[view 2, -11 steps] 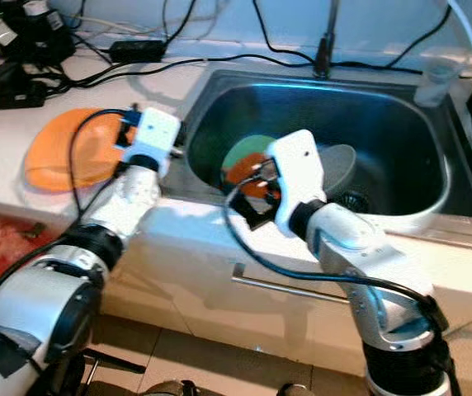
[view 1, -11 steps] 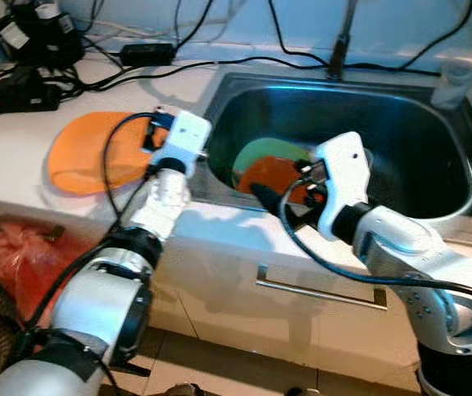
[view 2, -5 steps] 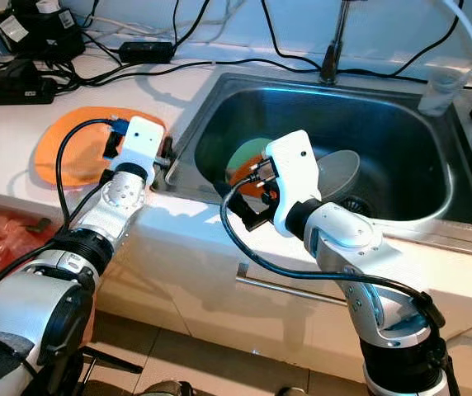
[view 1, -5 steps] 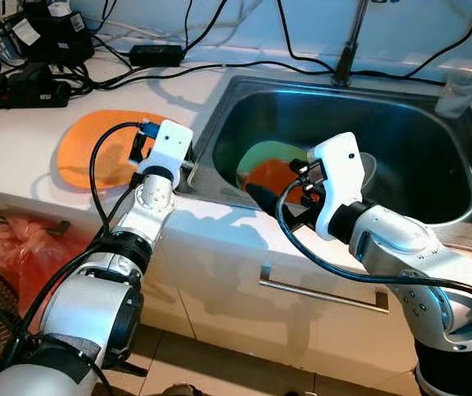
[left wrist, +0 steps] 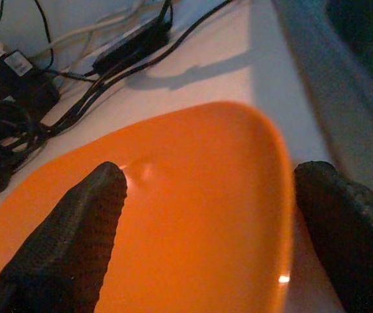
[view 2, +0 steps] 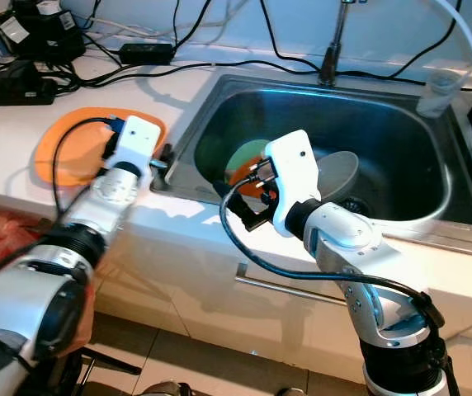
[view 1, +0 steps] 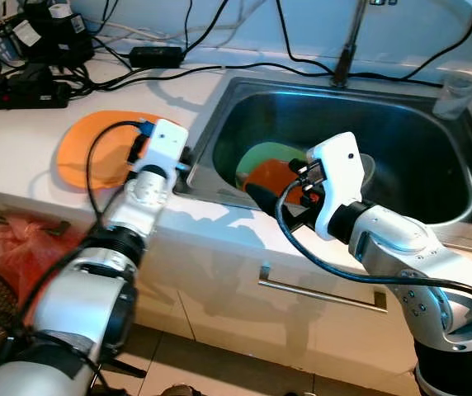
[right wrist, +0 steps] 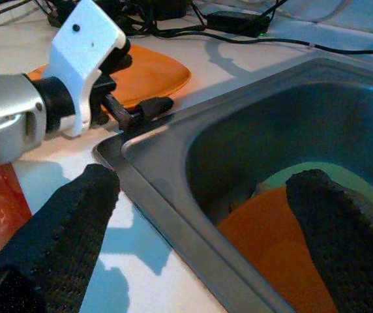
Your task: Kitchen organization
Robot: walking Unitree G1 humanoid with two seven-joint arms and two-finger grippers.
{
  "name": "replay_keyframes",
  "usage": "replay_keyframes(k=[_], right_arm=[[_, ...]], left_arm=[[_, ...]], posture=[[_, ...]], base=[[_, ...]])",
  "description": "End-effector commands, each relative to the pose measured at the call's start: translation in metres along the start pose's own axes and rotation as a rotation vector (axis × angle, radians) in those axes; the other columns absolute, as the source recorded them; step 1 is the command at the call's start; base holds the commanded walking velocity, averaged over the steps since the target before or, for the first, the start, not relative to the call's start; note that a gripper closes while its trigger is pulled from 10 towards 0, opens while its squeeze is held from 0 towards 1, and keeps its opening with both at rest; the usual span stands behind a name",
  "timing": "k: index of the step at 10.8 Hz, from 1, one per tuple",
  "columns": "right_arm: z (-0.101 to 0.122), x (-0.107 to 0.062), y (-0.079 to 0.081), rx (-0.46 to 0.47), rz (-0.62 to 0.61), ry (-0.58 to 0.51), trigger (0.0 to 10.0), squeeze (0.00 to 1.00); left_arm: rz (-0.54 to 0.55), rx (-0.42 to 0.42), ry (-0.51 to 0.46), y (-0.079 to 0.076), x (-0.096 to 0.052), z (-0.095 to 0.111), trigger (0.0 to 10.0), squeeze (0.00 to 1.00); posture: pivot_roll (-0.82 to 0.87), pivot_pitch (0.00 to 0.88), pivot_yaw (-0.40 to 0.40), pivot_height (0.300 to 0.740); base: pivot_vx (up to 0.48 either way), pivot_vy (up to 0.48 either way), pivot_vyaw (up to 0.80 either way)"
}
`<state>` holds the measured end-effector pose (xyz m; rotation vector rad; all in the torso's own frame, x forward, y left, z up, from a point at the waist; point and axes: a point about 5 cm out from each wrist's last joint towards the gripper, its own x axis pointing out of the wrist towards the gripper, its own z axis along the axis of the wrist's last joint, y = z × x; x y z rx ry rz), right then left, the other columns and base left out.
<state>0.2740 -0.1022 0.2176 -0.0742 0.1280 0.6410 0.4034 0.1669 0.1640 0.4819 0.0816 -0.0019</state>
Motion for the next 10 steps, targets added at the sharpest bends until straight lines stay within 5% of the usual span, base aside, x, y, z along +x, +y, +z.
replay_keyframes(k=[1, 2, 3, 4, 10], right_arm=[[0.0018, 0.0010, 0.0015, -0.007, 0.009, -0.009, 10.0, 0.00], [0.0022, 0.0011, 0.0014, -0.007, 0.010, -0.011, 10.0, 0.00], [0.0024, 0.0011, 0.0012, -0.007, 0.008, -0.013, 10.0, 0.00], [0.0022, 0.0008, 0.0011, -0.006, 0.005, -0.013, 10.0, 0.00], [0.0016, -0.0003, -0.0003, -0.004, -0.005, -0.012, 10.0, 0.00]], left_arm=[[-0.013, 0.029, 0.037, 0.0049, -0.0002, -0.0061, 10.0, 0.00], [-0.017, 0.038, 0.047, 0.0073, -0.0007, -0.0089, 10.0, 0.00], [-0.038, 0.053, 0.055, 0.0081, -0.0011, -0.0108, 1.5, 0.00], [-0.064, 0.072, 0.060, 0.0074, -0.0016, -0.0125, 0.0, 0.00], [-0.082, 0.083, 0.055, 0.0050, -0.0025, -0.0139, 0.0, 0.00]], posture=[[-0.10, 0.051, 0.030, 0.740], [-0.10, 0.052, 0.031, 0.740], [-0.10, 0.053, 0.033, 0.740], [-0.10, 0.054, 0.035, 0.740], [-0.11, 0.058, 0.035, 0.740]], base=[[0.000, 0.000, 0.00], [0.000, 0.000, 0.00], [0.000, 0.000, 0.00], [0.000, 0.000, 0.00], [0.000, 0.000, 0.00]])
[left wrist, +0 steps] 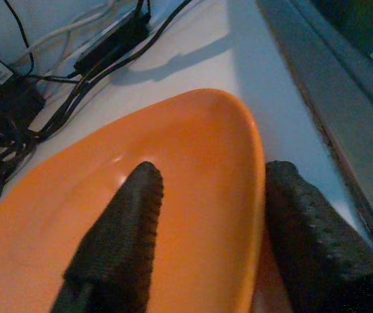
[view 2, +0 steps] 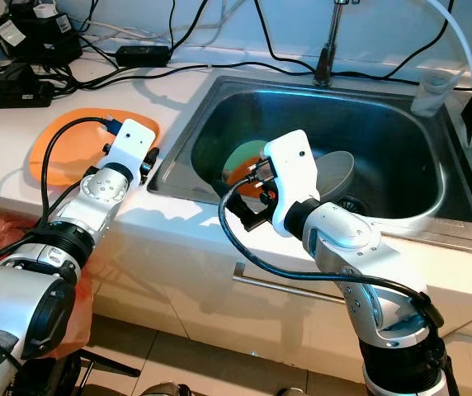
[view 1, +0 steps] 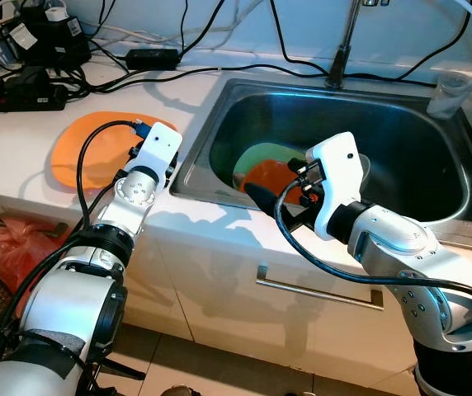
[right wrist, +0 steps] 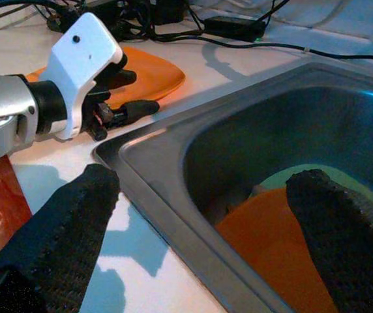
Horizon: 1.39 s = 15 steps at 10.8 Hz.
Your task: Kitchen organization
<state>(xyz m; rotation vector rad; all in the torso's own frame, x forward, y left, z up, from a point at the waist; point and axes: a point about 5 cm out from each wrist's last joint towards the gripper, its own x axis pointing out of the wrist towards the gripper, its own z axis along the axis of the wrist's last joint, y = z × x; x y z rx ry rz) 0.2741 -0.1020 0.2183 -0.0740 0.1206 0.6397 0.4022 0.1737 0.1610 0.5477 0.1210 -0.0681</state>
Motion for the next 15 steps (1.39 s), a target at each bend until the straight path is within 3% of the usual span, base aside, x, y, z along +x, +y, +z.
replay_keyframes(k=[1, 10, 15], right_arm=[[0.0008, -0.0004, -0.0008, -0.002, -0.005, -0.004, 10.0, 0.00], [0.0003, -0.0007, -0.0016, -0.001, -0.015, -0.001, 10.0, 0.00], [0.0000, -0.0009, -0.0023, -0.002, -0.018, 0.000, 10.0, 0.00]], left_arm=[[-0.014, 0.014, 0.033, -0.0006, -0.0015, -0.0080, 0.0, 0.00], [-0.008, 0.128, -0.008, -0.0036, -0.0022, -0.0060, 0.0, 0.00], [0.015, 0.149, -0.050, -0.0024, -0.0018, 0.0000, 0.0, 0.00]], posture=[[-0.11, 0.057, 0.036, 0.740], [-0.11, 0.060, 0.036, 0.740], [-0.11, 0.060, 0.036, 0.740]], base=[[0.000, 0.000, 0.00], [0.000, 0.000, 0.00], [0.000, 0.000, 0.00]])
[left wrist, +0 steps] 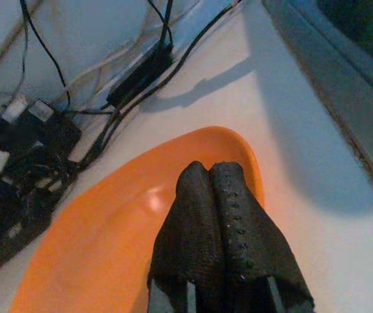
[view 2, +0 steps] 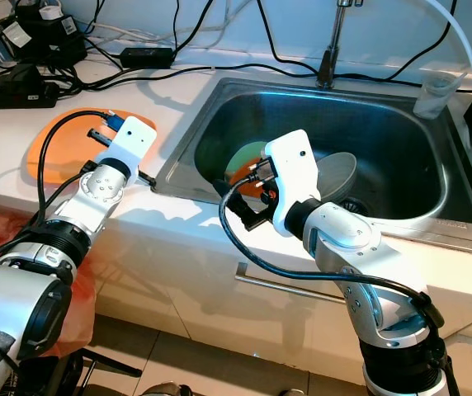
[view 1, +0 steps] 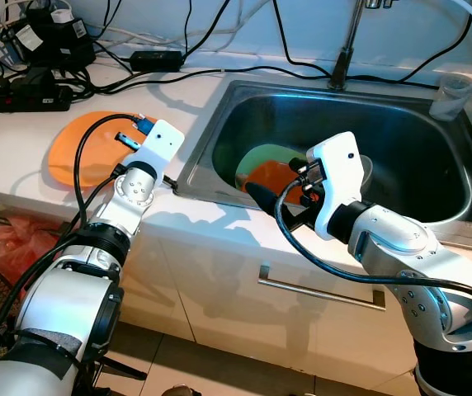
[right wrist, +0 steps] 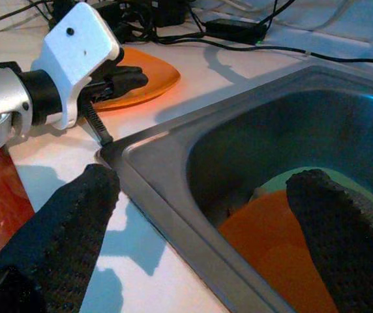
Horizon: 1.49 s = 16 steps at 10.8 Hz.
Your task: Kitchen organization
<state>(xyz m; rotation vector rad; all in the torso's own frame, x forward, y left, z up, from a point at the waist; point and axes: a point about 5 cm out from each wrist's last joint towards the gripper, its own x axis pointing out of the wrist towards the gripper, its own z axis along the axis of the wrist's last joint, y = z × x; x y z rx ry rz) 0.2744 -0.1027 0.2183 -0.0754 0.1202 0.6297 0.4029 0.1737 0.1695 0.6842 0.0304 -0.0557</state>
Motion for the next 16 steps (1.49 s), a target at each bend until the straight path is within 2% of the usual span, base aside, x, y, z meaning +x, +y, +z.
replay_keyframes(k=[1, 2, 3, 7, 10, 13, 15, 16], right_arm=[[0.000, -0.001, -0.002, -0.002, -0.008, 0.000, 10.0, 0.00], [0.000, -0.001, -0.002, -0.002, -0.008, 0.000, 10.0, 0.00], [0.000, -0.001, -0.002, -0.003, -0.007, 0.000, 10.0, 0.00], [0.001, 0.000, -0.002, -0.008, -0.004, -0.001, 10.0, 0.00], [0.002, 0.003, -0.002, -0.011, 0.001, -0.007, 10.0, 0.00], [0.002, 0.003, -0.002, -0.009, 0.002, -0.012, 10.0, 0.00], [0.002, 0.003, -0.002, -0.007, 0.003, -0.015, 10.0, 0.00], [0.002, 0.004, -0.002, -0.006, 0.005, -0.015, 10.0, 0.00]], left_arm=[[-0.009, 0.028, -0.018, -0.006, -0.001, 0.000, 0.0, 0.00], [-0.002, 0.034, -0.045, -0.006, -0.002, 0.003, 0.0, 0.00], [-0.012, -0.004, -0.061, -0.010, -0.003, 0.004, 10.0, 1.00], [0.010, -0.018, -0.137, -0.017, -0.009, 0.004, 10.0, 1.00], [-0.021, 0.118, -0.169, -0.022, -0.014, 0.003, 10.0, 1.00], [-0.051, 0.219, -0.183, -0.008, -0.018, 0.005, 10.0, 1.00], [-0.094, 0.266, -0.144, -0.001, -0.019, 0.003, 10.0, 1.00], [-0.077, 0.237, -0.144, 0.005, -0.022, 0.005, 10.0, 1.00]], posture=[[-0.11, 0.059, 0.036, 0.740], [-0.11, 0.058, 0.036, 0.740], [-0.11, 0.057, 0.035, 0.740], [-0.10, 0.053, 0.031, 0.740], [-0.09, 0.047, 0.033, 0.740], [-0.07, 0.049, 0.035, 0.740], [-0.07, 0.051, 0.034, 0.740], [-0.06, 0.051, 0.033, 0.740]], base=[[0.000, 0.000, 0.00], [0.000, 0.000, 0.00], [0.000, 0.000, 0.00], [0.000, 0.000, 0.00], [0.000, 0.000, 0.00], [0.000, 0.000, 0.00], [0.000, 0.000, 0.00], [0.000, 0.000, 0.00]])
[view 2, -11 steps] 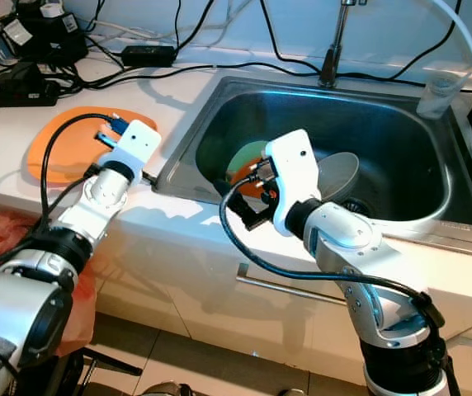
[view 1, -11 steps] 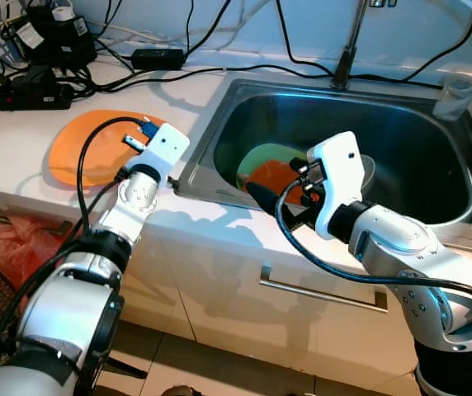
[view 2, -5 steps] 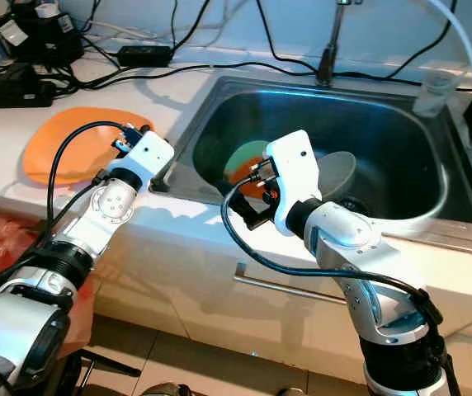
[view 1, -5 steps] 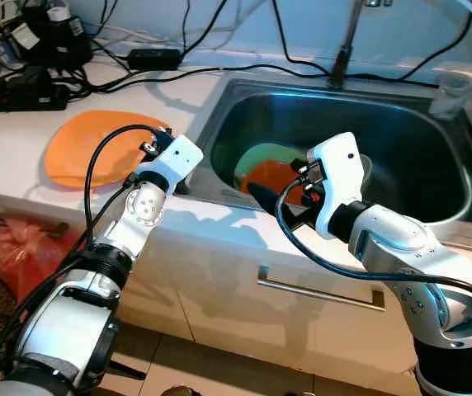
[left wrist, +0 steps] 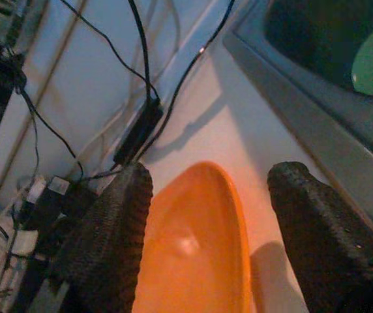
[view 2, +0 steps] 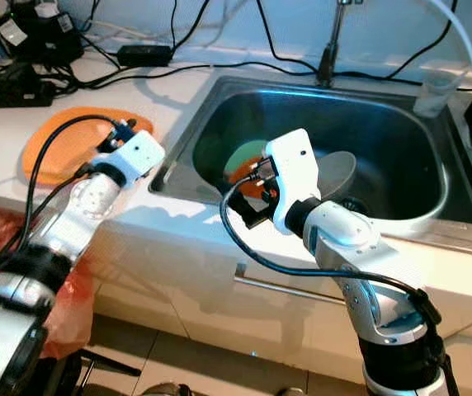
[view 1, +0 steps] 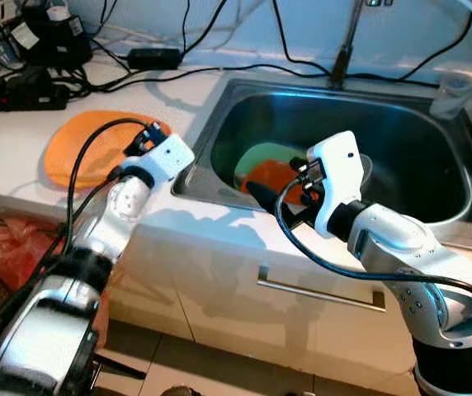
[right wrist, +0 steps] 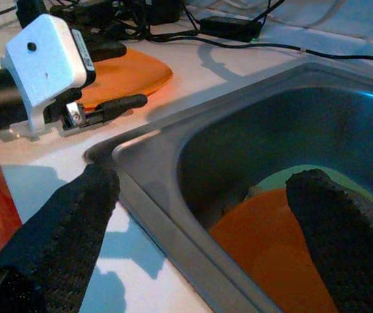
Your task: Kitchen organization
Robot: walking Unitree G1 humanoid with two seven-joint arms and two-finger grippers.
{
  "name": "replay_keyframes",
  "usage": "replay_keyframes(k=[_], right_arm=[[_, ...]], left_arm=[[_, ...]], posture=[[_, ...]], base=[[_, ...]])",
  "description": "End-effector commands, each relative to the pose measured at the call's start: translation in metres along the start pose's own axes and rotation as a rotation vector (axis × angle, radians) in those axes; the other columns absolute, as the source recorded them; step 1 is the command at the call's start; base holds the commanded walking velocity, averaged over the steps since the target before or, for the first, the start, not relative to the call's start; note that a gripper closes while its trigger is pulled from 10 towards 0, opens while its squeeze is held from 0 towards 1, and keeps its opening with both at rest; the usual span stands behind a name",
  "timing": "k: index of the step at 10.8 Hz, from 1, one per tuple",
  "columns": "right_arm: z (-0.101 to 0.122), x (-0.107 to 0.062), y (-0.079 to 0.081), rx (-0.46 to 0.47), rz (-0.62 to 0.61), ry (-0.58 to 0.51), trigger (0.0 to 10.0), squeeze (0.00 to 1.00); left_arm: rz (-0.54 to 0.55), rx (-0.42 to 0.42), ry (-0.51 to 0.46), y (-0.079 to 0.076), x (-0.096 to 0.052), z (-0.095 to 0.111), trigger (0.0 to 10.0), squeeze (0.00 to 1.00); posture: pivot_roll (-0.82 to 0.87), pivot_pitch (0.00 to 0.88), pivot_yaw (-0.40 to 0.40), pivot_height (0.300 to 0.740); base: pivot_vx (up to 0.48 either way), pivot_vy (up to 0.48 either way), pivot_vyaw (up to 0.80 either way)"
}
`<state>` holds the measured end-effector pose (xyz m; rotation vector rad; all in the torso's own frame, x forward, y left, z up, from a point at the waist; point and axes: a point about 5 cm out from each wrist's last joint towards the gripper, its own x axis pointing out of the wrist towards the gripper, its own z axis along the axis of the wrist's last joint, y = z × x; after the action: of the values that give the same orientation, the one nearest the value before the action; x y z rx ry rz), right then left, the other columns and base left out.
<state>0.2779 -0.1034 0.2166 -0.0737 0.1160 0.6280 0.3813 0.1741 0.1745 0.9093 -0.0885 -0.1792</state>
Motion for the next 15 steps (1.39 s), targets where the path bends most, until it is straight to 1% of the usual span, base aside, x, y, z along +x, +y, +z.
replay_keyframes(k=[1, 2, 3, 4, 5, 6, 8, 9, 10, 11, 12, 13, 14, 15], right_arm=[[0.003, 0.002, 0.001, -0.005, 0.011, -0.012, 10.0, 0.00], [0.003, 0.003, 0.002, -0.004, 0.015, -0.013, 10.0, 0.00], [0.003, 0.003, 0.002, -0.004, 0.017, -0.015, 10.0, 0.00], [0.003, 0.005, 0.002, -0.002, 0.023, -0.015, 10.0, 0.00], [0.003, 0.005, 0.003, -0.001, 0.026, -0.016, 10.0, 0.00], [0.003, 0.008, 0.004, 0.001, 0.036, -0.020, 10.0, 0.00], [0.004, 0.010, 0.005, -0.002, 0.043, -0.024, 10.0, 0.00], [0.005, 0.009, 0.004, -0.004, 0.041, -0.025, 10.0, 0.00], [0.005, 0.009, 0.004, -0.005, 0.040, -0.026, 10.0, 0.00], [0.005, 0.009, 0.004, -0.006, 0.039, -0.027, 10.0, 0.00], [0.005, 0.009, 0.004, -0.006, 0.037, -0.028, 10.0, 0.00], [0.006, 0.008, 0.005, -0.006, 0.036, -0.030, 10.0, 0.00], [0.006, 0.008, 0.006, -0.006, 0.033, -0.031, 10.0, 0.00], [0.005, 0.008, 0.006, -0.005, 0.028, -0.031, 10.0, 0.00]], left_arm=[[0.013, -0.045, 0.017, 0.005, -0.002, -0.001, 10.0, 1.00], [0.009, -0.083, 0.037, 0.002, -0.003, -0.004, 10.0, 1.00], [-0.016, -0.103, 0.067, -0.003, -0.009, -0.010, 10.0, 1.00], [-0.043, -0.111, 0.098, -0.008, -0.016, -0.017, 10.0, 1.00], [-0.049, -0.123, 0.110, -0.009, -0.018, -0.020, 10.0, 1.00], [-0.053, -0.175, 0.149, -0.012, -0.021, -0.028, 10.0, 1.00], [-0.063, -0.175, 0.212, -0.016, -0.024, -0.041, 10.0, 1.00], [-0.077, -0.160, 0.232, -0.015, -0.023, -0.043, 10.0, 1.00], [-0.118, -0.122, 0.255, -0.015, -0.022, -0.047, 10.0, 1.00], [-0.121, -0.102, 0.260, -0.011, -0.020, -0.047, 10.0, 0.87], [-0.125, -0.073, 0.266, -0.007, -0.018, -0.047, 10.0, 0.80], [-0.133, -0.057, 0.272, -0.003, -0.016, -0.048, 10.0, 0.28], [-0.137, -0.021, 0.278, 0.001, -0.012, -0.048, 10.0, 0.00], [-0.142, -0.015, 0.290, 0.003, -0.009, -0.049, 10.0, 0.00]], posture=[[-0.05, 0.049, 0.030, 0.740], [-0.05, 0.050, 0.030, 0.740], [-0.04, 0.051, 0.027, 0.740], [-0.03, 0.053, 0.024, 0.740], [-0.03, 0.053, 0.023, 0.740], [-0.02, 0.052, 0.018, 0.740], [-0.03, 0.050, 0.018, 0.740], [-0.03, 0.050, 0.019, 0.740], [-0.03, 0.050, 0.021, 0.740], [-0.03, 0.050, 0.022, 0.740], [-0.03, 0.050, 0.025, 0.740], [-0.03, 0.053, 0.029, 0.740], [-0.04, 0.056, 0.039, 0.740], [-0.04, 0.058, 0.044, 0.740]], base=[[0.000, 0.000, 0.00], [0.000, 0.000, 0.00], [0.000, 0.000, 0.00], [0.000, 0.000, 0.00], [0.000, 0.000, 0.00], [0.000, 0.000, 0.00], [0.000, 0.000, 0.00], [0.000, 0.000, 0.00], [0.000, 0.000, 0.00], [0.000, 0.000, 0.00], [0.000, 0.000, 0.00], [0.000, 0.000, 0.00], [0.000, 0.000, 0.00], [0.000, 0.000, 0.00]])
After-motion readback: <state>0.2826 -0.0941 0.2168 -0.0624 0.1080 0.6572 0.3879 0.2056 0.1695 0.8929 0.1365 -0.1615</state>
